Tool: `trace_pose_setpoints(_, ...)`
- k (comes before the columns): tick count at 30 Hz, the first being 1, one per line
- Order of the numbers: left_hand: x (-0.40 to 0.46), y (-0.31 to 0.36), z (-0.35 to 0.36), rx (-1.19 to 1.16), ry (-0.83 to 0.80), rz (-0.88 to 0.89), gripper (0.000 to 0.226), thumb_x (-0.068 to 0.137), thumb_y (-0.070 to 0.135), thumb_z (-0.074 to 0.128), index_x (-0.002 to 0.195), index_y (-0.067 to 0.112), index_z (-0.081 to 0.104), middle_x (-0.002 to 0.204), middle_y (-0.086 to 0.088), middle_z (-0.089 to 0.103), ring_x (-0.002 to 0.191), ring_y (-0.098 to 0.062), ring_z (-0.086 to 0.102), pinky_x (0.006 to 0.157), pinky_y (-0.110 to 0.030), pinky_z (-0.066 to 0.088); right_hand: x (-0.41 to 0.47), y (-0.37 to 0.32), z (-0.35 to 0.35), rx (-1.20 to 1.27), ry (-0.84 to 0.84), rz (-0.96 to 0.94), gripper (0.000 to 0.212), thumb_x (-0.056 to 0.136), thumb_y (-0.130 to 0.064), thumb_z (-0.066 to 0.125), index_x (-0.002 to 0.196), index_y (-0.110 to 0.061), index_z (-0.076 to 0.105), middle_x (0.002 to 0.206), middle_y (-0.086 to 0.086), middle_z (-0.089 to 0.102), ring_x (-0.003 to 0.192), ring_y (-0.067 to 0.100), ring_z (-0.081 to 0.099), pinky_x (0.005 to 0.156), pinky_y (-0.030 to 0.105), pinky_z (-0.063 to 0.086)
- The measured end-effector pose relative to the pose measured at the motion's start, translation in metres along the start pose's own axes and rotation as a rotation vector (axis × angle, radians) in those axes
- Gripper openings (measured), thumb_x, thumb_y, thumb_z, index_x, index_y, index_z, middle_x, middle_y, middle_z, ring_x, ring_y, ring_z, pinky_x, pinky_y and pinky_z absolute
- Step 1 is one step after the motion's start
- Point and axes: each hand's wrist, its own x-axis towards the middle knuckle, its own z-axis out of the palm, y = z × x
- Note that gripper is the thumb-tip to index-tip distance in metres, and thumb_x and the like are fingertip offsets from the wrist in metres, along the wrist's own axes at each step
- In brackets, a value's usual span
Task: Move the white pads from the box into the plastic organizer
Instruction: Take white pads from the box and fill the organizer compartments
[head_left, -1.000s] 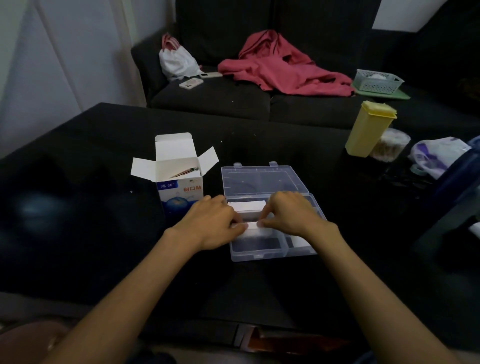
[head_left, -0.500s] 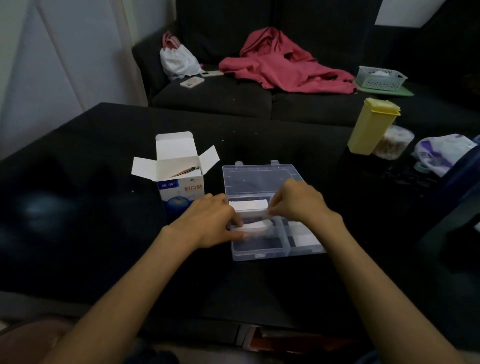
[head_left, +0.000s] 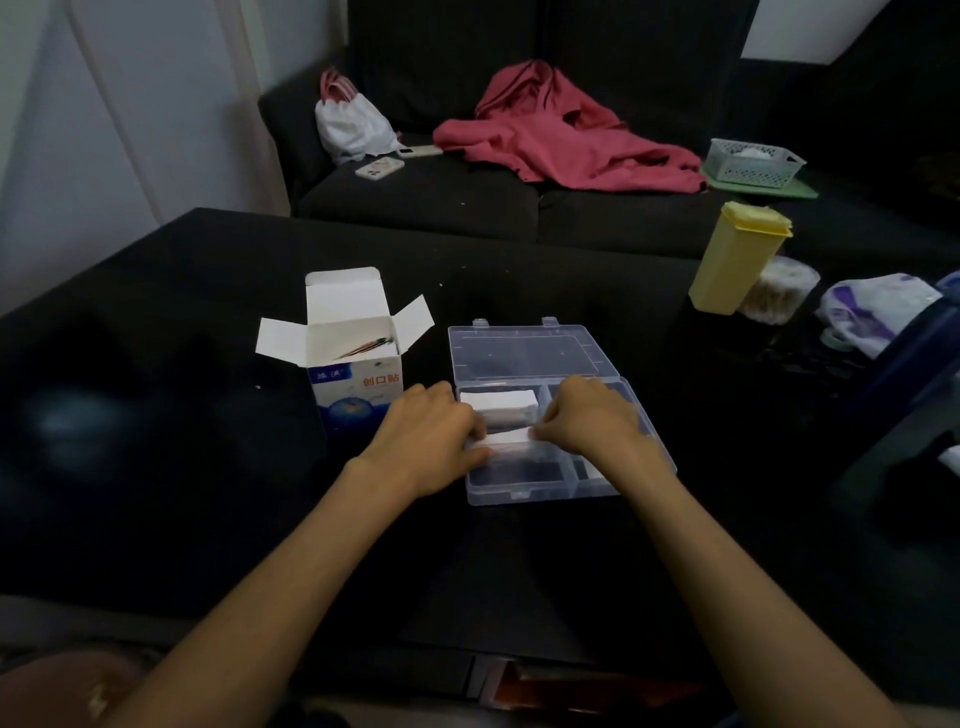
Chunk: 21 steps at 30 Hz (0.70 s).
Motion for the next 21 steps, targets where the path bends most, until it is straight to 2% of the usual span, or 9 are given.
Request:
trace_pose_setpoints(7, 0.002, -0.001, -0.001, -0.03, -0.016, 0.006, 0.038, 0.09, 0.048, 0.053, 0.124, 0.031, 0.058, 0.123, -0.003, 0.05, 0.112, -0.017, 0.046, 0.09, -0.028, 0.034, 0.012, 0.004, 0.002, 0.002, -0.02, 0.012, 0.028, 0.075, -0.036, 0.074, 0.082, -0.015, 0.056, 0.077, 0.004, 0.058, 0.08, 0.02, 0.059, 0.077, 0.033, 0.051)
trace_pose_setpoints(13, 0.001, -0.005, -0.002, -0.078, -0.005, 0.01, 0.038, 0.087, 0.05, 0.056, 0.12, 0.031, 0.059, 0.118, 0.0, 0.053, 0.108, -0.014, 0.047, 0.084, -0.026, 0.033, 0.016, 0.008, -0.009, 0.033, -0.04, 0.03, 0.025, 0.081, -0.039, 0.068, 0.081, -0.014, 0.066, 0.074, 0.003, 0.061, 0.066, 0.015, 0.054, 0.065, 0.027, 0.048)
trace_pose_setpoints(15, -0.001, -0.006, -0.008, -0.125, 0.038, 0.026, 0.04, 0.086, 0.052, 0.057, 0.119, 0.031, 0.059, 0.115, 0.003, 0.058, 0.103, -0.009, 0.049, 0.081, -0.025, 0.036, 0.013, 0.008, -0.021, 0.102, -0.037, 0.008, 0.024, 0.082, -0.04, 0.066, 0.08, -0.017, 0.066, 0.079, 0.002, 0.064, 0.071, 0.014, 0.059, 0.071, 0.03, 0.052)
trace_pose_setpoints(18, -0.012, -0.013, -0.029, -0.239, 0.209, -0.031, 0.03, 0.09, 0.047, 0.054, 0.114, 0.031, 0.063, 0.104, 0.008, 0.065, 0.088, -0.002, 0.053, 0.075, -0.022, 0.042, 0.001, -0.001, -0.047, 0.228, -0.02, -0.058, 0.019, 0.084, -0.04, 0.063, 0.086, -0.021, 0.066, 0.083, -0.001, 0.063, 0.076, 0.013, 0.061, 0.073, 0.03, 0.053)
trace_pose_setpoints(21, -0.025, -0.034, -0.051, -0.2, 0.566, -0.252, 0.02, 0.092, 0.037, 0.053, 0.103, 0.029, 0.068, 0.101, 0.005, 0.068, 0.091, -0.014, 0.059, 0.076, -0.033, 0.048, -0.013, -0.026, -0.066, 0.312, 0.066, -0.257, 0.017, 0.084, -0.041, 0.063, 0.093, -0.027, 0.067, 0.084, -0.006, 0.062, 0.077, 0.008, 0.06, 0.067, 0.025, 0.051)
